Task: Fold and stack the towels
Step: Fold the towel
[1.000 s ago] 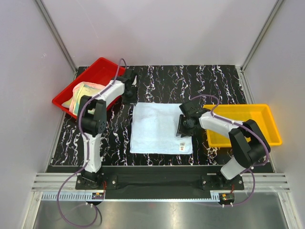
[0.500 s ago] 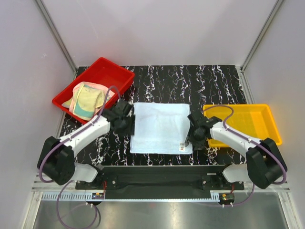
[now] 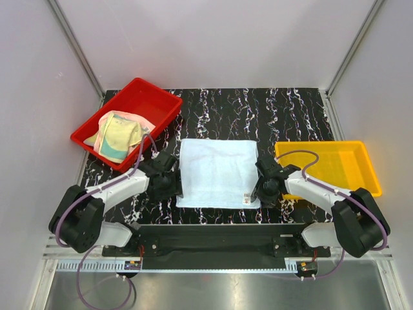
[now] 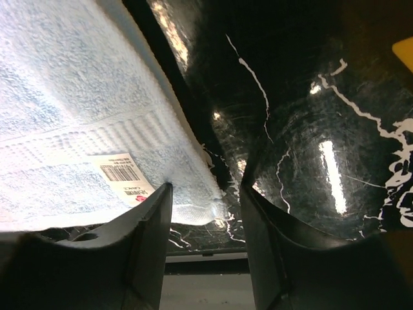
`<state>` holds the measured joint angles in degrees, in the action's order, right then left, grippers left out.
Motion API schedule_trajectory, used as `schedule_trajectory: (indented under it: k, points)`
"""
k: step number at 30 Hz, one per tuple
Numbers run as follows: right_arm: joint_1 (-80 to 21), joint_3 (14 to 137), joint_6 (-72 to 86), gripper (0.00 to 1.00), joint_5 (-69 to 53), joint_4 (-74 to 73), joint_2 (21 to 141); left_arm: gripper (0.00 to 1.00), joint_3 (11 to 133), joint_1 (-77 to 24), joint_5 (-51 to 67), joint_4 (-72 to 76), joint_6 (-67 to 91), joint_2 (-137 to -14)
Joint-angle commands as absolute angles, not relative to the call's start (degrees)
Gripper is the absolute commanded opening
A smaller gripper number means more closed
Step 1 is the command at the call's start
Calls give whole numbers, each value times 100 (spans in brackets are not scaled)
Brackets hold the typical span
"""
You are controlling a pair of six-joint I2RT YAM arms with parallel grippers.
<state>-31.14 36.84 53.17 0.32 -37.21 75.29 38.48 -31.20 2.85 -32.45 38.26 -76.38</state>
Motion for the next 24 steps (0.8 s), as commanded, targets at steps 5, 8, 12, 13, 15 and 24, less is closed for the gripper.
schedule_trajectory:
  k: [5,8,12,13,15,24]
  points:
    - [-3164,3463,5511,49,-229,-3278,7602,59,3604,-3120,395,-2707,4227,-7848]
    - [-3182,3454,5519,45,-220,-3278,7655,57,3569,-3120,431,-2707,4245,-7875]
    - [-3208,3437,5555,41,-194,-3305,7620,55,3437,-3120,431,-2812,4315,-7752]
    - [-3217,3437,5555,41,-185,-3331,7611,55,3402,-3129,439,-2839,4324,-7674]
    - [-3217,3428,5555,39,-150,-3384,7567,55,3349,-3129,299,-3005,4324,-7577]
    - [-3313,3410,5669,46,-150,-3507,7313,57,3261,-3129,396,-3120,4438,-7286]
